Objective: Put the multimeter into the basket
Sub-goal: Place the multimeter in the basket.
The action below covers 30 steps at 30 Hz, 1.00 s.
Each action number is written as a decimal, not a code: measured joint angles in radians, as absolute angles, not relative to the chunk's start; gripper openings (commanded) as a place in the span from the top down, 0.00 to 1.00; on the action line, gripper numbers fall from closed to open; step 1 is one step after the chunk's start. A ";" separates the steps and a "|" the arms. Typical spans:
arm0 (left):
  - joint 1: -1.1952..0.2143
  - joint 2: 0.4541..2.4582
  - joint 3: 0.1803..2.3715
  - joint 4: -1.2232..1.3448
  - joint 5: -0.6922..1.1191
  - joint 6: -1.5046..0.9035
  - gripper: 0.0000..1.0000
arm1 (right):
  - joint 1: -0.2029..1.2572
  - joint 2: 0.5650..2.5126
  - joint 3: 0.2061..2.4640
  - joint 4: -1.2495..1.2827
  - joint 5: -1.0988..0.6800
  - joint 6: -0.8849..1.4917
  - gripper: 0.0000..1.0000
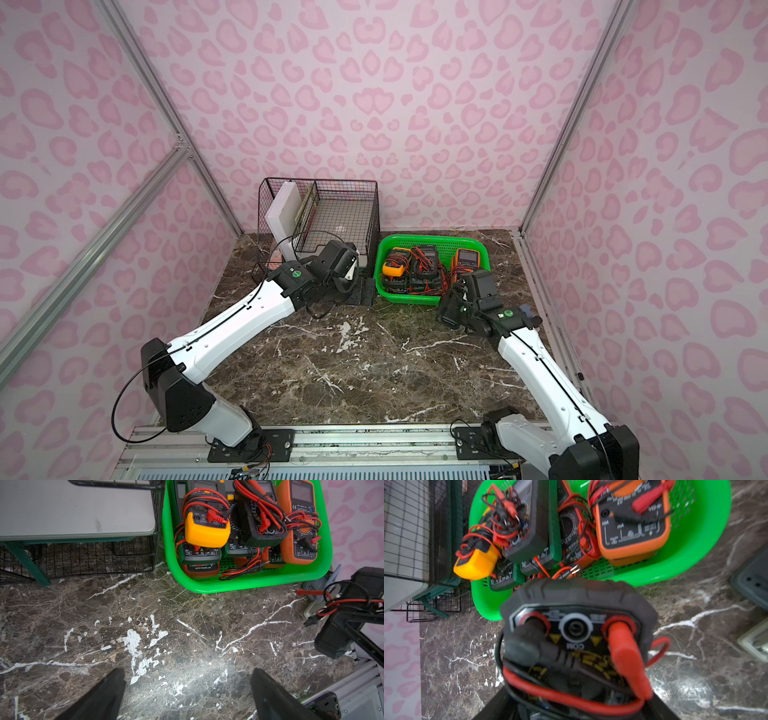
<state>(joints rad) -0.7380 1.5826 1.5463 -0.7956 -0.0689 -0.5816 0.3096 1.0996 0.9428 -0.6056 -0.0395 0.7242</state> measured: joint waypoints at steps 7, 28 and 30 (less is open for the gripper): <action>-0.734 1.594 1.553 -0.755 -0.072 -0.580 0.01 | 0.241 1.213 1.094 -0.593 -0.065 0.639 0.50; -0.662 1.654 1.594 -0.749 0.041 -0.547 0.01 | 0.176 1.633 1.396 -0.569 -0.031 0.385 0.46; -0.659 1.648 1.587 -0.748 0.045 -0.546 0.01 | 0.178 1.680 1.436 -0.576 -0.022 0.363 0.44</action>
